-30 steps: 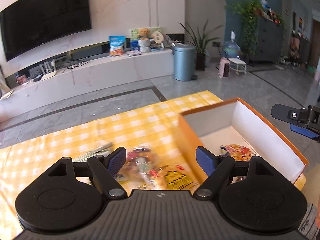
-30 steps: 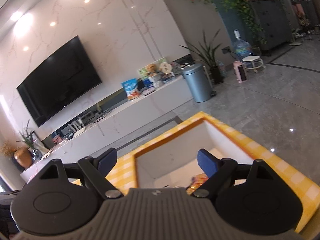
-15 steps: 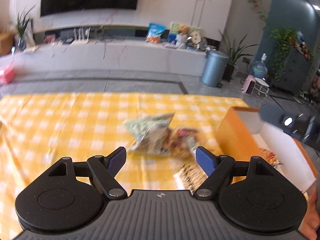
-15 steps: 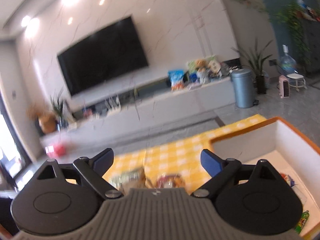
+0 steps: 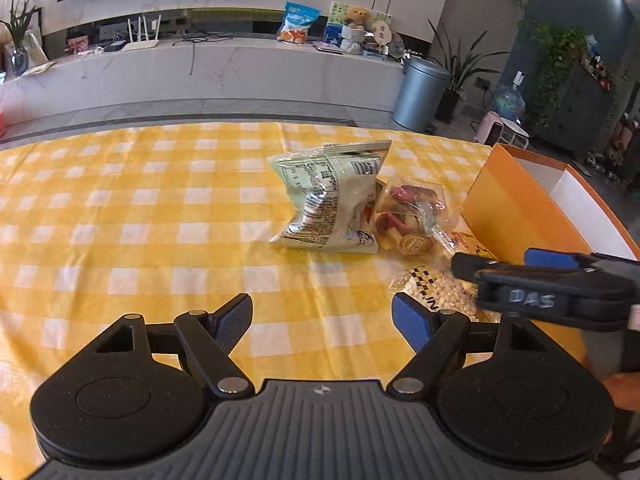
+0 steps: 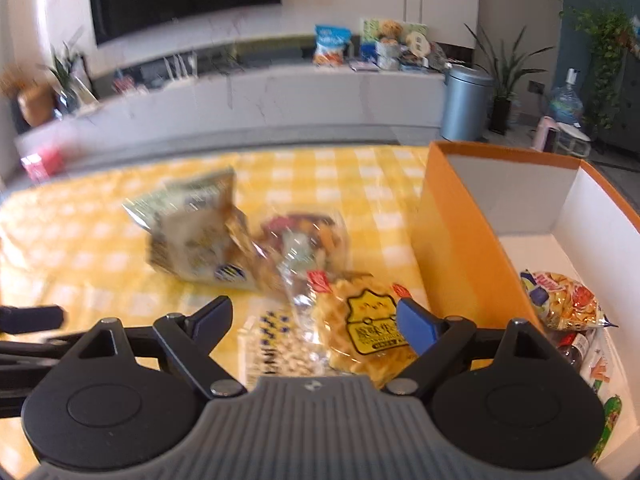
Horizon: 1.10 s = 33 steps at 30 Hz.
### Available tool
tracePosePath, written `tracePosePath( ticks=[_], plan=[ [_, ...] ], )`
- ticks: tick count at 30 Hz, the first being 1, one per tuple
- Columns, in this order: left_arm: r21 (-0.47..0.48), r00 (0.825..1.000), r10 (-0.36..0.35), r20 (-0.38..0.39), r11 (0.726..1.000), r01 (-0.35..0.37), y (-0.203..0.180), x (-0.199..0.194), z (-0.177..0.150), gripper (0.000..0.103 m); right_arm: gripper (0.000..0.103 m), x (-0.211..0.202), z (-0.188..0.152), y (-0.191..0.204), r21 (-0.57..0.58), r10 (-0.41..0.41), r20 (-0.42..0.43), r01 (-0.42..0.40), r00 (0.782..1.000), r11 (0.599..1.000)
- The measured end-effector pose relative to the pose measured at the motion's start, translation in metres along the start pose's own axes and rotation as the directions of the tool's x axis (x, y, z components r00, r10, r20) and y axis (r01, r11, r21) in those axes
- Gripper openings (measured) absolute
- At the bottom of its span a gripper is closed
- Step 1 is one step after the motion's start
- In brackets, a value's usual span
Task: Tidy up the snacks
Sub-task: 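Move both grippers back toward the snack pile, then close the right gripper on the yellow waffle bag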
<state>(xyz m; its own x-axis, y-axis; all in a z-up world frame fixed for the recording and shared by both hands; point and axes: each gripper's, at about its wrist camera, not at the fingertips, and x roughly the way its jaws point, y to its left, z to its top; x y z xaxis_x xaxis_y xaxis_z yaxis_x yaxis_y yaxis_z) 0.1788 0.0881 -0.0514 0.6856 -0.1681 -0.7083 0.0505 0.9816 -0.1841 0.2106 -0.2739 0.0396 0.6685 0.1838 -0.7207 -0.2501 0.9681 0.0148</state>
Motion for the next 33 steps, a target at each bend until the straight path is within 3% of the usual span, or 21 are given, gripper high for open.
tracePosePath(
  ticks=[3, 6, 10, 12, 16, 21, 25, 28, 33],
  plan=[
    [0.005, 1.000, -0.017, 0.005, 1.000, 0.017, -0.001, -0.001, -0.001, 0.093, 0.084, 0.021, -0.004, 0.004, -0.036, -0.079, -0.037, 0.077, 0.996, 0.996],
    [-0.001, 0.999, -0.035, -0.002, 0.999, 0.035, -0.002, -0.001, 0.002, 0.093, 0.083, 0.039, -0.009, 0.005, -0.045, -0.097, -0.071, 0.094, 0.993, 0.995],
    [-0.002, 1.000, -0.027, -0.010, 1.000, 0.027, -0.004, 0.001, 0.002, 0.093, 0.083, 0.050, -0.015, 0.012, -0.106, -0.142, -0.053, 0.136, 0.988, 0.985],
    [0.001, 1.000, -0.018, -0.014, 1.000, 0.018, -0.005, 0.002, 0.001, 0.093, 0.073, 0.052, -0.013, 0.006, -0.080, -0.155, -0.051, 0.151, 0.987, 0.985],
    [0.009, 0.999, 0.006, -0.035, 1.000, -0.006, -0.008, 0.005, 0.000, 0.093, 0.069, 0.053, -0.012, -0.001, -0.065, -0.145, -0.052, 0.141, 0.988, 0.988],
    [0.042, 0.999, 0.016, -0.044, 0.999, -0.014, -0.018, 0.001, -0.003, 0.093, 0.051, 0.045, -0.011, 0.001, -0.081, -0.139, -0.039, 0.136, 0.989, 0.987],
    [0.062, 0.999, 0.026, -0.033, 0.998, -0.024, -0.021, -0.005, -0.003, 0.093, 0.046, 0.026, -0.008, 0.000, -0.073, -0.059, -0.044, 0.056, 0.997, 0.996],
    [0.050, 0.999, 0.034, -0.034, 0.998, -0.032, -0.019, -0.008, -0.001, 0.093, 0.045, 0.001, -0.006, -0.005, -0.029, 0.062, -0.048, -0.063, 0.997, 0.998],
    [0.036, 0.999, 0.036, -0.026, 0.999, -0.035, -0.017, -0.012, 0.000, 0.093, 0.045, -0.032, -0.004, -0.023, 0.077, 0.289, -0.070, -0.284, 0.955, 0.956]
  ],
)
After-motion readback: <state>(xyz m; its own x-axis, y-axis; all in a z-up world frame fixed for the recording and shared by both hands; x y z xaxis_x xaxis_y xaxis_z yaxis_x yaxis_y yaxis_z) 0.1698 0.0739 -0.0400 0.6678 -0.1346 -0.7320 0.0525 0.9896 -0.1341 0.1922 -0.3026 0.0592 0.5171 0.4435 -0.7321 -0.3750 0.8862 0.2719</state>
